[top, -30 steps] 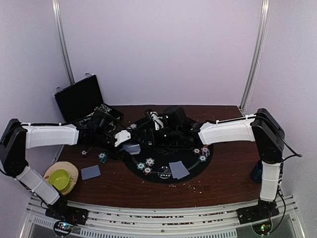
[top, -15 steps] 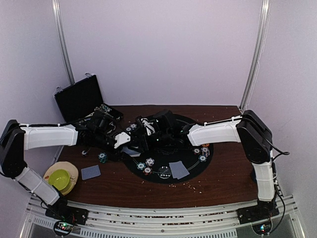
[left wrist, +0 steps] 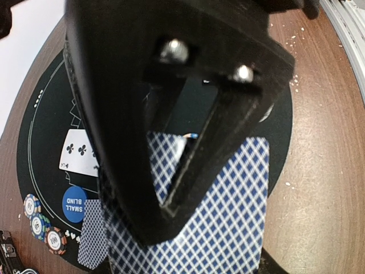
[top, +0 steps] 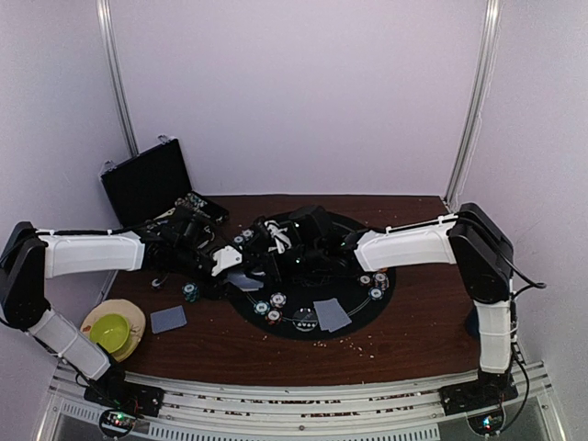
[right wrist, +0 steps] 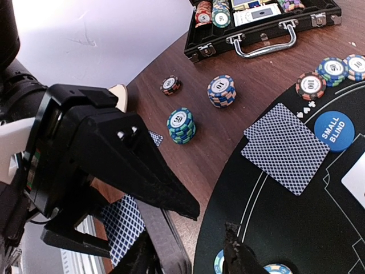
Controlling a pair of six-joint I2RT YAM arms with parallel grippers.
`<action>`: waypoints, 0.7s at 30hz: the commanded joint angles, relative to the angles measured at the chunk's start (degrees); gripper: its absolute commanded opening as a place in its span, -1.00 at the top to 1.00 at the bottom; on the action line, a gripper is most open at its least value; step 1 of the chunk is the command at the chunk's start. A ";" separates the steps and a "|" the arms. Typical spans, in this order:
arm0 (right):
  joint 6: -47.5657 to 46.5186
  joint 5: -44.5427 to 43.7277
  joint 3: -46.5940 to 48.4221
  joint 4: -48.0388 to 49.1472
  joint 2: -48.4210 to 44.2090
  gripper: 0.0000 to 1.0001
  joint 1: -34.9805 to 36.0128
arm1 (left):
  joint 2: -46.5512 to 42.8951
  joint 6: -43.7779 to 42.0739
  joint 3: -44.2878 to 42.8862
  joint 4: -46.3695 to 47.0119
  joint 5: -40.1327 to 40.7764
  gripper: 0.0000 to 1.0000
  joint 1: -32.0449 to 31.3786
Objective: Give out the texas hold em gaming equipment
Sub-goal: Pick up the poker card from the face-down deck piles.
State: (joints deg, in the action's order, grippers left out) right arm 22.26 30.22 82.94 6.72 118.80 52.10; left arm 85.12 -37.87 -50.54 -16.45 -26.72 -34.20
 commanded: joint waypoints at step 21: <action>-2.47 -2.93 -6.20 -8.80 -9.04 1.00 -2.89 | -0.84 -0.69 -0.01 1.07 -2.00 -0.04 -0.42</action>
State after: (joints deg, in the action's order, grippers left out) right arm 20.71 30.55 78.72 1.17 111.74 50.39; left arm 85.12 -37.85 -50.54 -16.73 -25.78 -34.20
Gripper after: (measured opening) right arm 0.020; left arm 0.548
